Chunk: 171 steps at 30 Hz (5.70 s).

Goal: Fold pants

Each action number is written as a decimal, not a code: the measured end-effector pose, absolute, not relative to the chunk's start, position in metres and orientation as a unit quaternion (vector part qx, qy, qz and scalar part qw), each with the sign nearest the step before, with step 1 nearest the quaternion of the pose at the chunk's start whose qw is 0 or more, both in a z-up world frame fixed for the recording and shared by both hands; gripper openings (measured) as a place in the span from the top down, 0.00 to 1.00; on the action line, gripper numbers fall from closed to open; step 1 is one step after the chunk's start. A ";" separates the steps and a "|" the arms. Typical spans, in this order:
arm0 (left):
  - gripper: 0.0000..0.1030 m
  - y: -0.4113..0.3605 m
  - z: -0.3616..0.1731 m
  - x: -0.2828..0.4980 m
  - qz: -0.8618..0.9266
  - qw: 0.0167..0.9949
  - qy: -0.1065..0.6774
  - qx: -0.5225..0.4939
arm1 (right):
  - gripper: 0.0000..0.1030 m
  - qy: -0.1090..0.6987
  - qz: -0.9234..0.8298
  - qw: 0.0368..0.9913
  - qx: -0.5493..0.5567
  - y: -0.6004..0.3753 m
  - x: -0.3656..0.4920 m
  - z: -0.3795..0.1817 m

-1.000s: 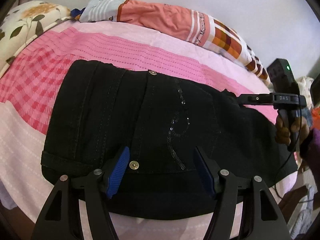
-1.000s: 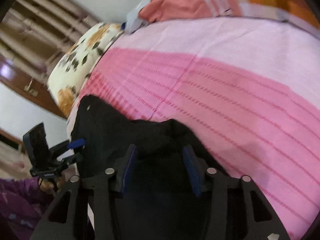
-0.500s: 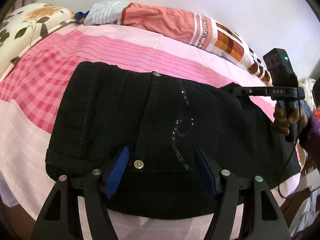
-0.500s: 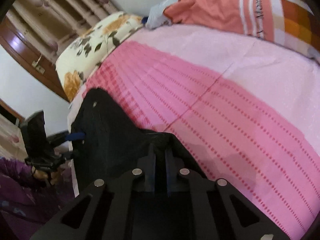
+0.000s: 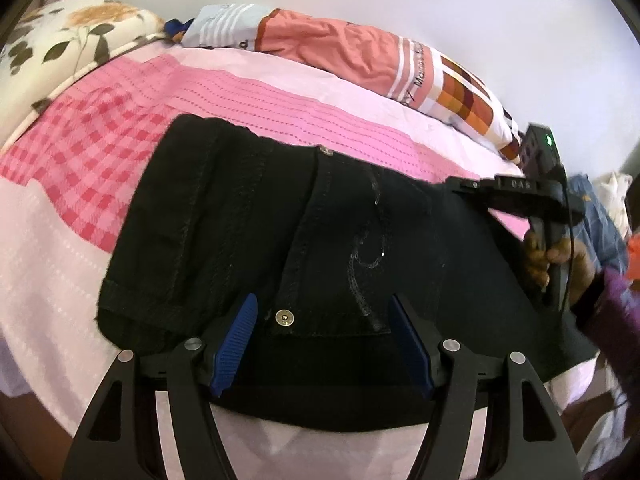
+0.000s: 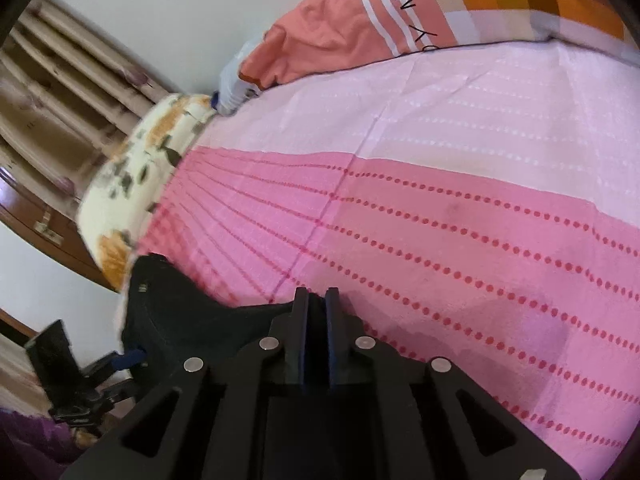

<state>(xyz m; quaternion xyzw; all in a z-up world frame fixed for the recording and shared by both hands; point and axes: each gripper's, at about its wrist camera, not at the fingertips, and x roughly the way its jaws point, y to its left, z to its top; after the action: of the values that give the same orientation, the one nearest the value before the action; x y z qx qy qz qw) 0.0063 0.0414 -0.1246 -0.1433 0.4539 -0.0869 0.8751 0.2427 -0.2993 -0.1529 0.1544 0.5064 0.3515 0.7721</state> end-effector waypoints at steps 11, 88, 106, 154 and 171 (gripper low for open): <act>0.32 0.044 -0.089 0.062 -0.116 0.908 0.393 -0.090 | 0.71 0.449 0.361 0.797 0.179 -0.305 0.207 -0.115; 0.31 -0.004 -0.132 -0.009 -0.281 0.720 0.526 -0.355 | 0.96 0.502 0.195 0.659 0.526 -0.355 -0.007 -0.202; 0.31 0.001 -0.127 -0.004 -0.237 0.804 0.497 -0.226 | 0.90 0.479 0.209 0.644 0.559 -0.392 -0.025 -0.203; 0.85 0.134 -0.116 -0.009 -0.121 0.824 0.488 -0.262 | 0.78 0.516 0.245 0.743 0.349 -0.327 0.022 -0.187; 0.81 0.145 -0.141 -0.014 -0.099 0.849 0.463 -0.233 | 0.76 0.495 0.267 0.754 0.340 -0.319 0.015 -0.188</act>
<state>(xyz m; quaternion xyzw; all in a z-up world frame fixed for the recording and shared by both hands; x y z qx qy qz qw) -0.0141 0.1450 -0.1411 -0.2332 0.4635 -0.0986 0.8492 0.0154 -0.3193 -0.1880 0.3405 0.4945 0.2669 0.7538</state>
